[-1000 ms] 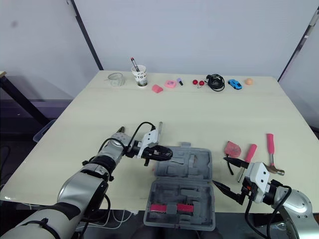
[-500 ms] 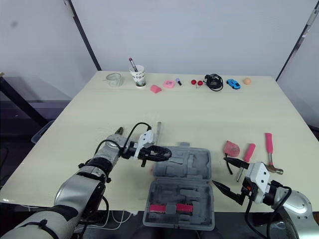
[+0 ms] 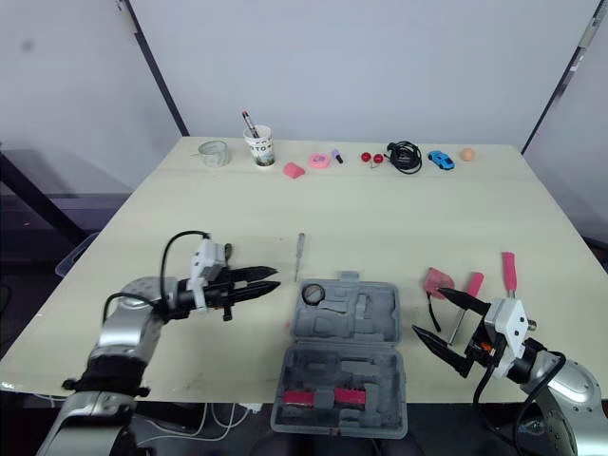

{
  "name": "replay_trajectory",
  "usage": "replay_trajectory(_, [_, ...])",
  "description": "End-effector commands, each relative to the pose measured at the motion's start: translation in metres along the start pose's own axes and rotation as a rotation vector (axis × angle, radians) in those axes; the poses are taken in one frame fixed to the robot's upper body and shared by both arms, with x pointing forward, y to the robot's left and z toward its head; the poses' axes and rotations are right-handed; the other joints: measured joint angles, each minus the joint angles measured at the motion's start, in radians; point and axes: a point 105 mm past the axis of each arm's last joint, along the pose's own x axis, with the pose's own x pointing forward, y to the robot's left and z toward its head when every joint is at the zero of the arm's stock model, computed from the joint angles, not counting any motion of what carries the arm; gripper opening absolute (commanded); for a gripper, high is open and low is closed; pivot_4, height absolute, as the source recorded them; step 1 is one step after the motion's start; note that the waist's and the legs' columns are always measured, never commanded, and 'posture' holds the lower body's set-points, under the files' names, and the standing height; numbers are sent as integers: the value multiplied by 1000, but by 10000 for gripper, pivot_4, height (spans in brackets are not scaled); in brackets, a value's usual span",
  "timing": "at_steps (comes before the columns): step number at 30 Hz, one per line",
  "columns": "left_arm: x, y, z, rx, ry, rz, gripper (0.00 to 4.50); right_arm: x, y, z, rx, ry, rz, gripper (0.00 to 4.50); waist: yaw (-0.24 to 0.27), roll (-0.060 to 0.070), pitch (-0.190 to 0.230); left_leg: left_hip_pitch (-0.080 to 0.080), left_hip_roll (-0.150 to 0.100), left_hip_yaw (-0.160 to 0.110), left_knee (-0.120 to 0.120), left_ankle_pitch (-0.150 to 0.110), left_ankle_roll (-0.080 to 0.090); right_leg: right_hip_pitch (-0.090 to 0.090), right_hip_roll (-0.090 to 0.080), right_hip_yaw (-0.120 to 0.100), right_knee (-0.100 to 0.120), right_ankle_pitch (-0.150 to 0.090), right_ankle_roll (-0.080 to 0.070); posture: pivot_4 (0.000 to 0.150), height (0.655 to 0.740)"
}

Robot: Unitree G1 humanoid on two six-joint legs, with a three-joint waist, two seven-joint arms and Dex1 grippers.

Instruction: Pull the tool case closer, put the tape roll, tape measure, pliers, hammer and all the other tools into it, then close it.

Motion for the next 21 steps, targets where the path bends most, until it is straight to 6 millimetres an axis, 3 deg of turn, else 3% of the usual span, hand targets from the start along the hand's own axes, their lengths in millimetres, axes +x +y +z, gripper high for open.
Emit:
replay_trajectory(1, [-27, 5, 12, 0, -35, 147, 14953, -12, -17, 4, -12, -5, -107, 45000, -2, 0, 0, 0, 0, 0, 0, 0, 0, 0, 0, 0, 0, 0, 0, 1500, 7400])
replay_trajectory(6, [-72, -5, -12, -62, 35, 350, 14953, -33, -36, -4, 27, 29, -268, 45000, -3, 1, -1, 1, 1, 1, -1, 0, 0, 0, -1, 0, -1, -1, -1, 1500, 7400])
replay_trajectory(12, [-110, -18, -37, -127, 84, 542, 14953, -68, -43, -22, 55, 107, -410, 45000, 4, 0, -1, 2, 0, 2, -4, 0, 0, 0, -3, 1, -2, -2, -4, 1500, 7400])
replay_trajectory(15, [-124, -27, -51, -162, 115, 592, 23126, -81, -41, -29, 64, 143, -451, 45000, 2, 0, -1, 3, 3, 3, -4, 0, 0, 0, -3, 2, -3, -2, -4, 1500, 7400])
replay_trajectory(20, [-150, -39, -74, -213, 170, 676, 44823, -108, -34, -37, 83, 199, -523, 45000, -1, -1, -2, 4, 4, 3, -4, 0, 0, 0, -3, 2, -3, -2, -4, 1500, 7400])
replay_trajectory(21, [-153, -41, -76, -217, 176, 684, 44823, -112, -33, -38, 86, 210, -532, 45000, -1, 0, -2, 4, 4, 3, -5, 0, 0, 0, -3, 2, -4, -3, -4, 1500, 7400])
